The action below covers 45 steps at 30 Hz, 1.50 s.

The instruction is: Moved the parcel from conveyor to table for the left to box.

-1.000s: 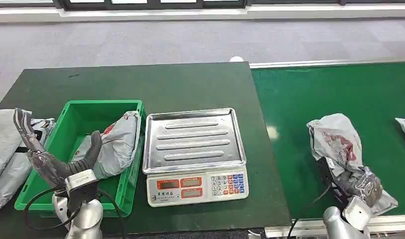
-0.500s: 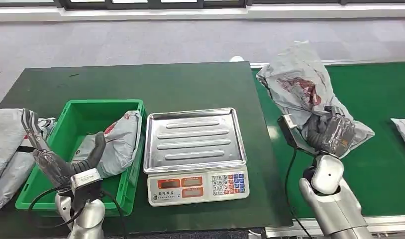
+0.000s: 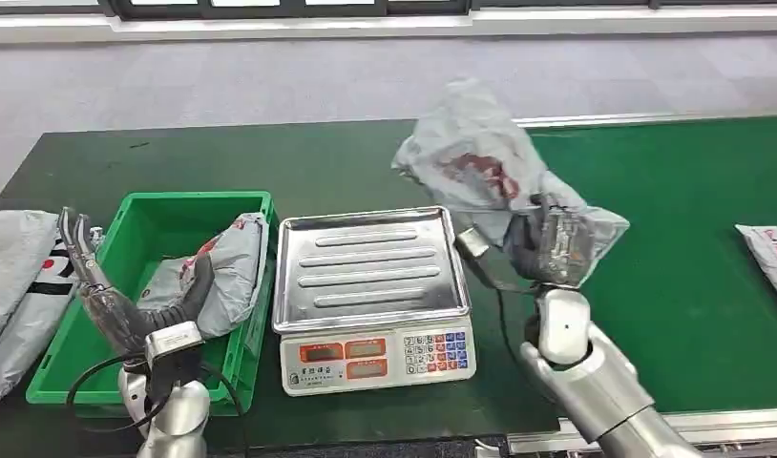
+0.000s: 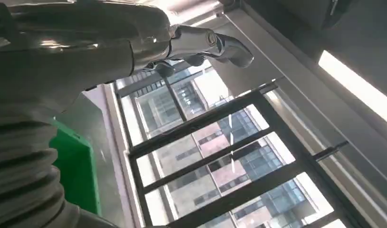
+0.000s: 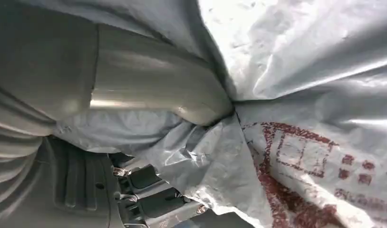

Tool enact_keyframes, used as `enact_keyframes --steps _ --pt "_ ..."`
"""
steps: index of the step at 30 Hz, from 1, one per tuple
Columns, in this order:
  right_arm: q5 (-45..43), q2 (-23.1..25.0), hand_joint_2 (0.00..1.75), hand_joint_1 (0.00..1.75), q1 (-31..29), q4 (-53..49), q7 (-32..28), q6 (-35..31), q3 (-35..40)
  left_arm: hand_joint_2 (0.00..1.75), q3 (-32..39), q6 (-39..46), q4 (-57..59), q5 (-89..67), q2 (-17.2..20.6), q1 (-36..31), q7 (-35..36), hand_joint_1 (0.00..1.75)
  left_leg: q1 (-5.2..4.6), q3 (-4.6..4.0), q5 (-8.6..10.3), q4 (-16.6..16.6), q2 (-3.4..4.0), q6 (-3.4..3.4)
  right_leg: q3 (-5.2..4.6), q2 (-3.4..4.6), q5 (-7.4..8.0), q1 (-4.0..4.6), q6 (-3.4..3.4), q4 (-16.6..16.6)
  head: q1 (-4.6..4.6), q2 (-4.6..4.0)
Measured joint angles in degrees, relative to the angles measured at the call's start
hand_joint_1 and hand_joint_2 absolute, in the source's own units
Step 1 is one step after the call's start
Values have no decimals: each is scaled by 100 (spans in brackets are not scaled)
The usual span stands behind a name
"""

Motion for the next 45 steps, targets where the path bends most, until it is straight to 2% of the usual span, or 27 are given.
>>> enact_keyframes --steps 3,9,20,27,28,29,42,45 --pt "2 533 175 175 14 436 -626 0 493 175 -31 0 66 39 2 -15 2 0 10 -2 4 -1 -7 -7 -5 -11 -6 0 -9 0 0 0" --pt "-4 1070 175 175 31 847 -1011 0 722 175 -68 0 151 94 9 -31 2 0 10 -4 -1 -4 -12 -16 -4 -16 -12 6 -18 0 0 0" --pt "-17 1333 175 175 45 1042 -1291 0 742 175 -72 0 236 17 9 -39 2 0 6 -3 -2 -2 -11 -17 -5 -12 -9 -1 -14 0 0 0" --pt "-19 1344 175 175 46 1112 -1160 0 742 175 -72 0 238 17 9 -39 2 0 7 -3 -2 -2 -10 -17 -5 -11 -9 -1 -15 0 0 0" --pt "-17 1344 175 164 46 1114 -1160 0 742 175 -74 0 238 17 9 -38 2 0 7 -3 -2 -2 -10 -17 -5 -11 -9 -1 -15 0 0 0" --pt "-17 1344 175 0 46 1116 -1134 0 742 175 -72 0 238 17 9 -38 2 0 7 -3 -2 -2 -11 -17 -5 -12 -9 -1 -15 0 0 0" --pt "-17 1223 175 0 -96 935 50 -2 1015 175 -72 0 247 -81 9 -41 2 0 7 -3 -2 -1 -10 -17 -6 -11 -9 -1 -14 0 0 0" --pt "-17 1156 175 0 -176 876 167 -2 1107 175 -74 0 262 -111 9 -43 2 0 7 -3 -2 -1 -9 -17 -5 -10 -8 -1 -14 0 0 0"
